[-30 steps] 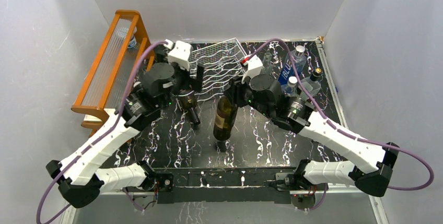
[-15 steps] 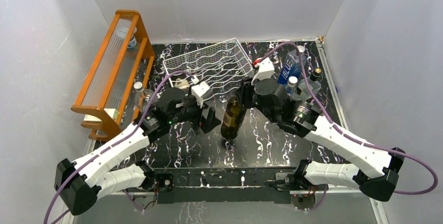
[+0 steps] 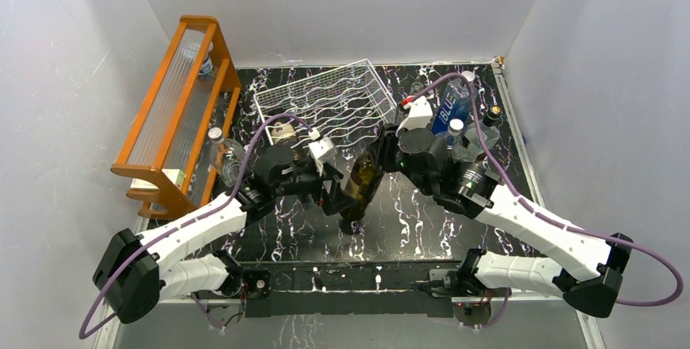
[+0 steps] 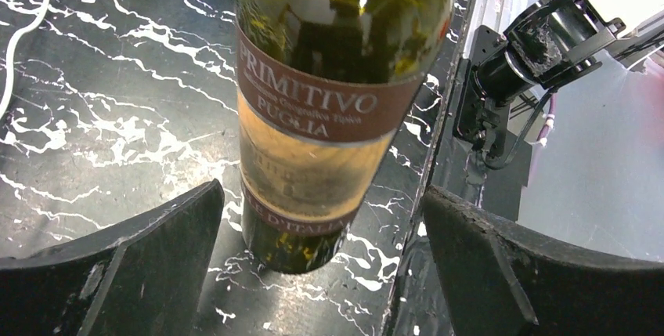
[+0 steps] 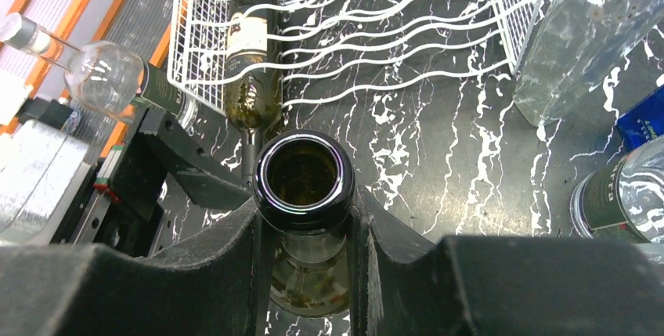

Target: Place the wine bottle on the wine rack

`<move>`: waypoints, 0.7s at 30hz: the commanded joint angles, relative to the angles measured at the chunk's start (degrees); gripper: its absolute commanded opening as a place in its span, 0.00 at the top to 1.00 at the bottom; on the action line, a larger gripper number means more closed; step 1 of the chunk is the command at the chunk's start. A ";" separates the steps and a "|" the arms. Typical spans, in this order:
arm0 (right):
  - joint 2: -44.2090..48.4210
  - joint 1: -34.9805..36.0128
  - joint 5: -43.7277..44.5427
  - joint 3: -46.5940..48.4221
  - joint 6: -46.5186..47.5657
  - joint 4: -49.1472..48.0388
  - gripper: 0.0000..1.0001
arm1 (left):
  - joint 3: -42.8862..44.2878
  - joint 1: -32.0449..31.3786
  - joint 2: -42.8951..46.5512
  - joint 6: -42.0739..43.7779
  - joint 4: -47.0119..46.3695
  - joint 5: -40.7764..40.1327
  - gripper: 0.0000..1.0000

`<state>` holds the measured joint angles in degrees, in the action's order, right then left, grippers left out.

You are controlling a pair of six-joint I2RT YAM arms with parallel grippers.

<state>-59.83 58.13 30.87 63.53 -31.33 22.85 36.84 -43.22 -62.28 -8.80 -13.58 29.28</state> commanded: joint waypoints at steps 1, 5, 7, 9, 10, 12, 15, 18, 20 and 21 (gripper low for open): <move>4.25 -0.30 0.16 -0.04 -3.11 -10.44 1.00 | -0.68 0.35 -1.94 -0.39 -9.08 3.43 0.02; 6.53 -0.31 -2.47 -3.13 -2.07 -15.46 1.00 | -0.94 0.33 -4.17 2.09 -11.06 6.90 0.03; 7.64 -0.39 -3.88 -4.48 -0.92 -18.09 1.00 | 0.06 0.33 -5.46 3.31 -10.55 8.03 0.03; 8.56 -0.41 -4.48 -5.35 0.12 -19.66 1.00 | 0.88 0.33 -7.04 4.34 -9.59 9.56 0.03; 9.00 -0.39 -4.33 -5.56 0.21 -20.08 1.00 | 1.05 0.33 -7.63 4.27 -9.53 9.98 0.03; 9.63 -0.38 -3.87 -5.69 0.23 -20.38 1.00 | 0.55 0.33 -8.14 2.95 -11.07 10.24 0.03; 10.29 -0.38 -3.22 -5.70 -0.42 -20.72 1.00 | -2.34 0.33 -9.02 -0.79 -19.68 6.02 0.10; 10.37 -0.39 -2.69 -5.76 -0.83 -21.38 1.00 | -5.24 0.33 -9.47 0.19 -26.04 2.62 0.10; 10.14 -0.45 -2.64 -5.78 -0.56 -21.65 1.00 | -5.54 0.33 -9.71 1.23 -27.28 3.11 0.07; 10.06 -0.39 -2.84 -5.78 -0.28 -21.77 1.00 | -5.22 0.33 -10.16 1.86 -27.23 4.74 0.06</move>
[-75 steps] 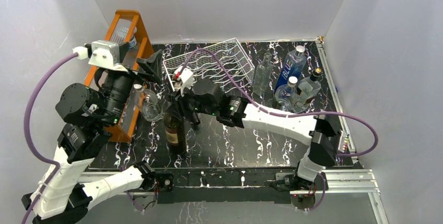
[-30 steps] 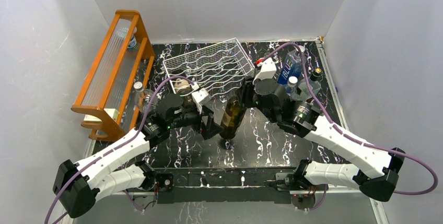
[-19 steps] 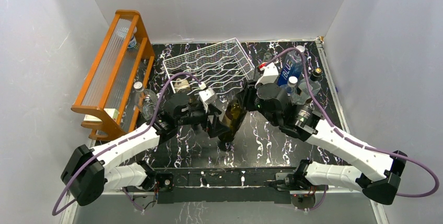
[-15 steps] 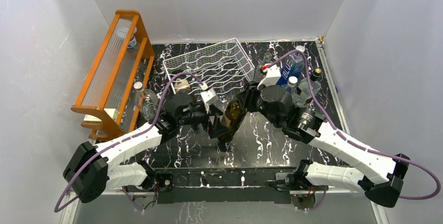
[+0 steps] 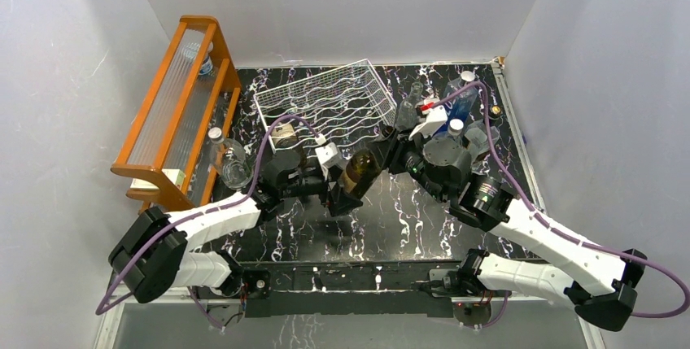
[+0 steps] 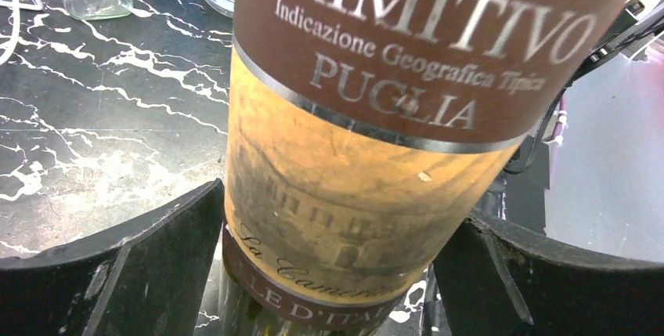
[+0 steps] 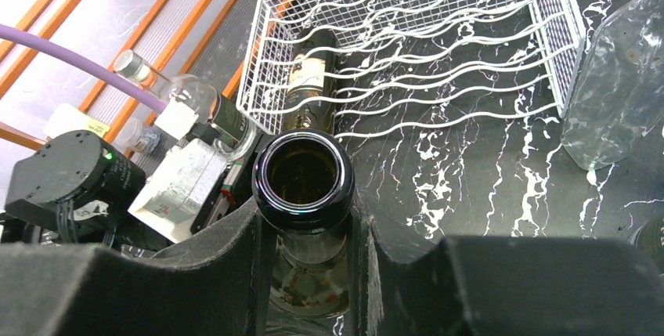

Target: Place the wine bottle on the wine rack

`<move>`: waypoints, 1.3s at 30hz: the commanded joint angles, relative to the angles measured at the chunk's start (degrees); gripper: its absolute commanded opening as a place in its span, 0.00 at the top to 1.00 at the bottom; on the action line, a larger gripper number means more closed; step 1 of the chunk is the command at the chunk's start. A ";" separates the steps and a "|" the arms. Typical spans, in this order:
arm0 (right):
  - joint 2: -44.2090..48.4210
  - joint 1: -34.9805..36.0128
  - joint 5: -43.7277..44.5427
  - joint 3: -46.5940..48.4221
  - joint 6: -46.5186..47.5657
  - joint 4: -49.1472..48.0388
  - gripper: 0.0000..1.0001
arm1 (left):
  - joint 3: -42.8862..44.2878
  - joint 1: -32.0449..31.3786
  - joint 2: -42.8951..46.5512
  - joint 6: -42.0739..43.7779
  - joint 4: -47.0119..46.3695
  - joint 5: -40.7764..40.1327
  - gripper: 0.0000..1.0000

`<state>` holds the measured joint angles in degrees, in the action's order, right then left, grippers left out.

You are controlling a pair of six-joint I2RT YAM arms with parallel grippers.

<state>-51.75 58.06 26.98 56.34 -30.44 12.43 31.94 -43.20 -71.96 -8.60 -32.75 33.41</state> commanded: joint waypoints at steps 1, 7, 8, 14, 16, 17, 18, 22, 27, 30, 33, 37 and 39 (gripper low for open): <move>1.92 -0.32 0.83 1.41 -1.00 -11.43 1.00 | 0.25 0.31 -1.01 2.16 -7.17 2.09 0.05; 3.39 -0.42 1.11 0.92 -1.32 -12.30 1.00 | 0.76 0.31 -1.54 1.73 -7.75 4.63 0.05; 3.67 -0.44 1.18 0.84 -1.52 -12.41 1.00 | 0.82 0.30 -1.60 1.81 -8.03 4.70 0.06; 4.24 -0.41 0.91 0.99 -2.43 -11.58 1.00 | 1.42 0.31 -2.49 2.97 -9.42 5.33 0.24; 4.52 -0.45 0.71 0.99 -2.56 -11.14 1.00 | 1.81 0.31 -2.71 3.37 -9.56 5.14 0.37; 4.73 -0.46 0.70 0.99 -2.67 -10.91 1.00 | 1.97 0.33 -2.74 3.74 -9.62 5.24 0.44; 4.97 -0.42 0.70 0.97 -2.82 -10.67 1.00 | 2.15 0.31 -2.74 3.98 -9.62 5.28 0.50; 5.90 -0.41 0.30 0.83 -3.03 -10.00 1.00 | 3.63 0.31 -3.06 5.52 -8.72 5.88 0.76; 6.38 -0.41 0.15 1.20 -3.21 -8.39 0.96 | 6.55 0.31 -2.63 10.30 -4.53 4.85 1.00; 6.46 -0.46 0.93 2.30 -3.73 -5.75 0.67 | 7.86 0.31 -1.06 16.68 -1.52 1.50 1.00; 6.03 -0.41 0.85 4.31 -3.35 -1.70 0.37 | 10.45 0.31 0.57 24.25 3.41 -2.95 1.00; 6.26 -0.41 0.62 6.09 -2.52 2.54 0.19 | 12.83 0.32 2.05 33.64 8.54 -7.10 1.00; 6.50 -0.41 2.20 7.02 -2.35 5.04 0.16 | 12.86 0.30 3.06 38.28 9.45 -8.93 1.00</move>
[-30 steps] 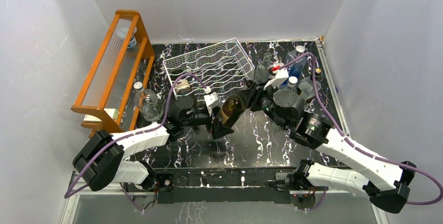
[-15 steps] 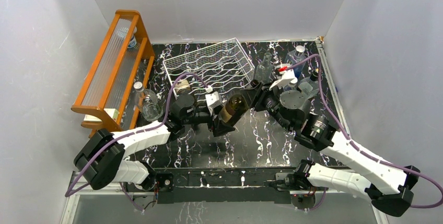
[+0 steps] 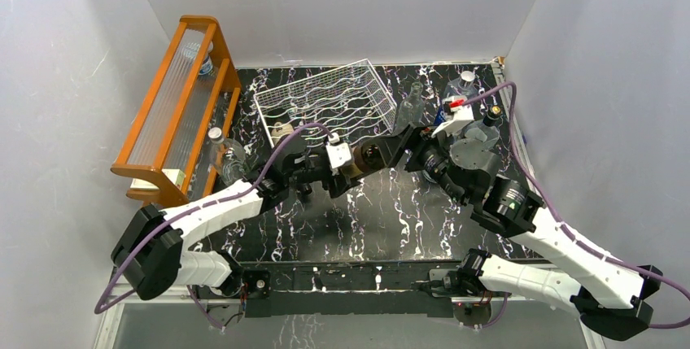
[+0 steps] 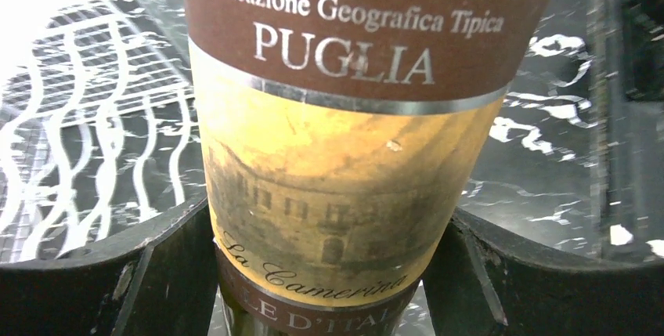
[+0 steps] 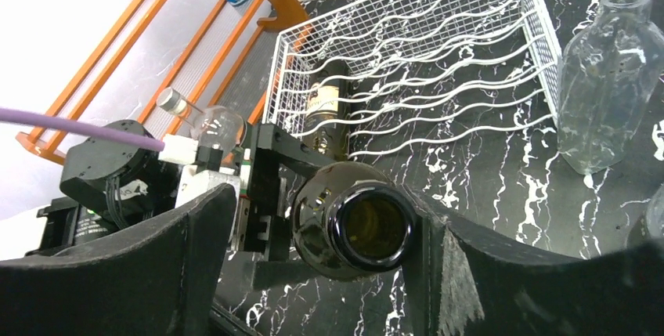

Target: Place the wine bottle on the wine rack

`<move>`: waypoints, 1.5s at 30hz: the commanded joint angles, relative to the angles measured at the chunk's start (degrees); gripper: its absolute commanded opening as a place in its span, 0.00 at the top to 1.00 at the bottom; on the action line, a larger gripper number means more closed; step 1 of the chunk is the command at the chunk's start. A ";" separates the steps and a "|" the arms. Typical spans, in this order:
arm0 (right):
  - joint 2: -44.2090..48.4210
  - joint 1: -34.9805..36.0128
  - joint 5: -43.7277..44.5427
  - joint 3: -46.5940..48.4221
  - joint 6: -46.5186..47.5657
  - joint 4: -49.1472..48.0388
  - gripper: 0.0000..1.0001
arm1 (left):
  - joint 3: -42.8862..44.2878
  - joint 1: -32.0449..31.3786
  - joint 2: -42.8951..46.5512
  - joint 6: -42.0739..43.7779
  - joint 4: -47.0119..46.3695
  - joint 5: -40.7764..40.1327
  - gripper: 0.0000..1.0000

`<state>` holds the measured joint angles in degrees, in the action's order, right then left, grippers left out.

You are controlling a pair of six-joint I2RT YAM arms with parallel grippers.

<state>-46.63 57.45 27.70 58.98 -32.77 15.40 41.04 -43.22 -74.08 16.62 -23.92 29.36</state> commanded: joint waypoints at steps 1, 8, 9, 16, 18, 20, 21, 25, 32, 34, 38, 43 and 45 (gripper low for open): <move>1.51 0.21 2.46 4.84 0.11 3.41 0.15 | 3.77 0.33 5.74 15.37 0.93 -5.98 1.00; 1.89 0.20 6.44 9.38 4.21 10.26 0.14 | 3.97 0.29 8.88 30.68 0.74 -14.43 1.00; 1.89 0.20 6.28 10.13 5.27 11.01 0.14 | 3.81 0.33 9.35 32.43 0.45 -15.06 1.00; -1.20 0.21 3.48 19.77 11.11 22.74 0.11 | 3.28 0.33 12.33 42.12 -0.64 -18.35 1.00; -2.23 0.25 2.87 21.57 11.36 24.83 0.11 | 2.65 0.32 12.91 44.08 -2.12 -19.18 1.00; -3.06 0.21 3.50 22.31 11.00 26.10 0.11 | 2.02 0.33 13.08 46.13 -3.24 -19.82 1.00; -3.50 0.23 3.89 22.46 10.79 26.47 0.11 | 1.74 0.33 13.01 47.32 -3.38 -20.38 1.00; -5.79 0.20 3.10 23.40 10.46 28.09 0.11 | 0.85 0.33 13.65 48.83 -5.27 -21.26 1.00; -12.04 0.21 -1.95 25.52 18.46 32.74 0.10 | -0.74 0.33 14.41 53.04 -8.20 -20.64 1.00; -14.85 0.20 -2.83 27.76 20.52 35.46 0.09 | -1.06 0.33 15.00 53.78 -8.16 -19.89 1.00; -20.60 -0.66 -2.68 32.31 24.13 41.57 0.09 | -2.17 0.24 16.45 55.61 -8.13 -19.50 1.00; -24.45 -3.34 -5.60 33.88 29.88 43.59 0.09 | -3.01 -0.13 18.56 57.73 -6.19 -19.50 1.00; -25.59 -3.86 -8.18 33.31 31.94 44.61 0.09 | -3.28 -0.49 19.44 58.26 -5.54 -19.31 1.00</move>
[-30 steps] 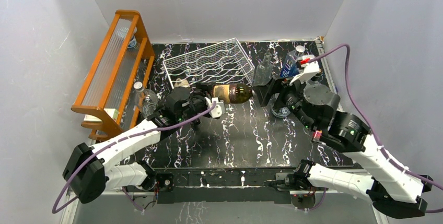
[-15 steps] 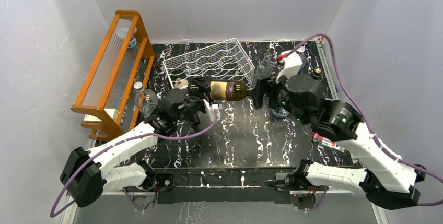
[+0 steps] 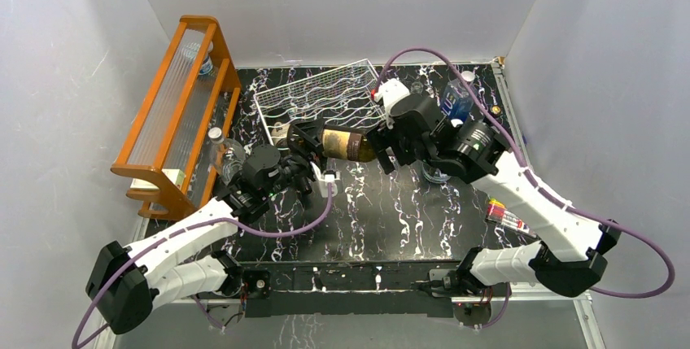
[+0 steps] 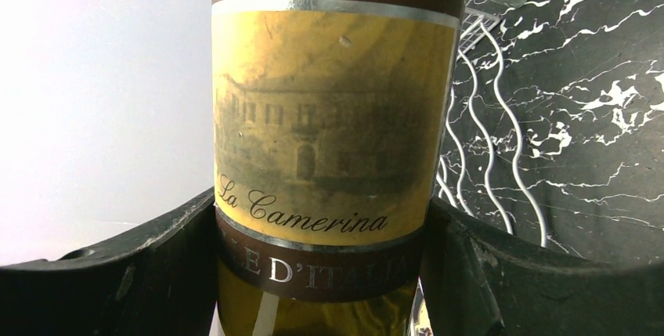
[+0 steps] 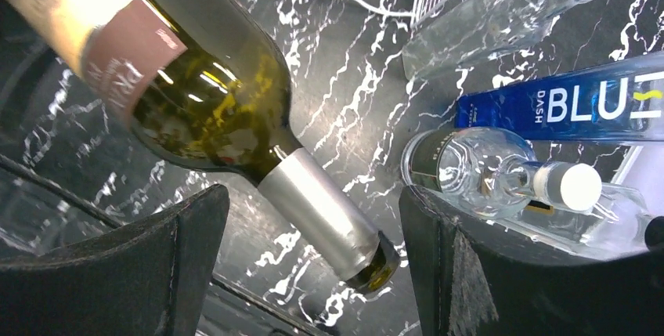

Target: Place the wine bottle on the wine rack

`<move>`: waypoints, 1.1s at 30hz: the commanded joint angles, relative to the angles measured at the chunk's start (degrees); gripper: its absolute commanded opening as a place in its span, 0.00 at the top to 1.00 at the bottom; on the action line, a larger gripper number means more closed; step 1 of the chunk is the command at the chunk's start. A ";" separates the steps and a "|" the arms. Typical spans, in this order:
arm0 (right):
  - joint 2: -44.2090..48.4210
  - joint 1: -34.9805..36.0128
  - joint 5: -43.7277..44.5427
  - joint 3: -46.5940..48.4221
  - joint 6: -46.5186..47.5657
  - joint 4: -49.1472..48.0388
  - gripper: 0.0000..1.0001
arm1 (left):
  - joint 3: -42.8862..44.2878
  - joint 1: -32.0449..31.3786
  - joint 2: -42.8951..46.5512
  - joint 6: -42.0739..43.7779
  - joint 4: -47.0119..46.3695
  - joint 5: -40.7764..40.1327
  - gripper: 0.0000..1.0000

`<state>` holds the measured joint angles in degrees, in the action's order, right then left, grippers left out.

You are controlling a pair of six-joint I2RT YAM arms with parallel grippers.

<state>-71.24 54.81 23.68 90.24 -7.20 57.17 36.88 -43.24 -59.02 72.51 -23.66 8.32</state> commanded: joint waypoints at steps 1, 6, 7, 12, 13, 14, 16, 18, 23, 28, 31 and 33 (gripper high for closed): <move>-1.46 -1.28 -5.85 1.68 7.24 3.38 0.09 | 0.85 -0.56 4.74 2.52 -5.40 1.83 1.00; -2.47 -1.29 -15.66 0.37 9.61 4.69 0.12 | 0.51 -1.01 4.93 3.88 -5.90 1.10 1.00; -2.49 -1.28 -16.92 0.19 9.82 4.75 0.12 | 0.55 -1.05 4.70 3.97 -6.37 1.01 1.00; -2.73 -1.28 -24.71 -0.19 10.18 5.50 0.20 | 1.31 -1.07 3.35 4.74 -6.92 0.48 1.00; -3.02 -1.28 -25.69 -0.15 10.09 5.65 0.23 | 1.41 -1.09 3.10 4.85 -7.07 0.29 1.00; -3.38 -1.28 -26.00 -0.26 9.91 5.75 0.25 | 1.68 -1.12 2.80 4.89 -7.13 -0.06 1.00; -4.01 -1.28 -27.12 -0.99 9.67 5.61 0.29 | 2.30 -1.05 1.93 5.07 -7.01 -1.37 1.00; -4.88 -1.28 -28.59 -1.81 9.66 5.36 0.30 | 2.74 -1.08 1.21 5.12 -6.94 -1.99 1.00; -8.04 -1.28 -27.94 -2.79 8.30 4.81 0.27 | 3.39 -1.09 0.23 4.58 -7.81 -3.42 1.00; -8.83 -1.27 -27.43 -3.56 7.32 3.66 0.33 | 3.26 -1.10 0.10 4.23 -8.02 -4.44 1.00; -8.95 -1.29 -27.80 -3.59 7.16 3.74 0.48 | 3.28 -1.06 0.04 3.97 -7.92 -4.69 1.00; -9.07 -1.29 -28.02 -3.52 7.00 4.00 0.55 | 3.41 -1.07 -0.17 4.04 -7.55 -5.00 1.00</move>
<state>-80.71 53.32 -2.07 86.76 0.60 62.65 36.14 -44.10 -60.71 78.50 -21.98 4.64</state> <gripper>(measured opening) 0.498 0.744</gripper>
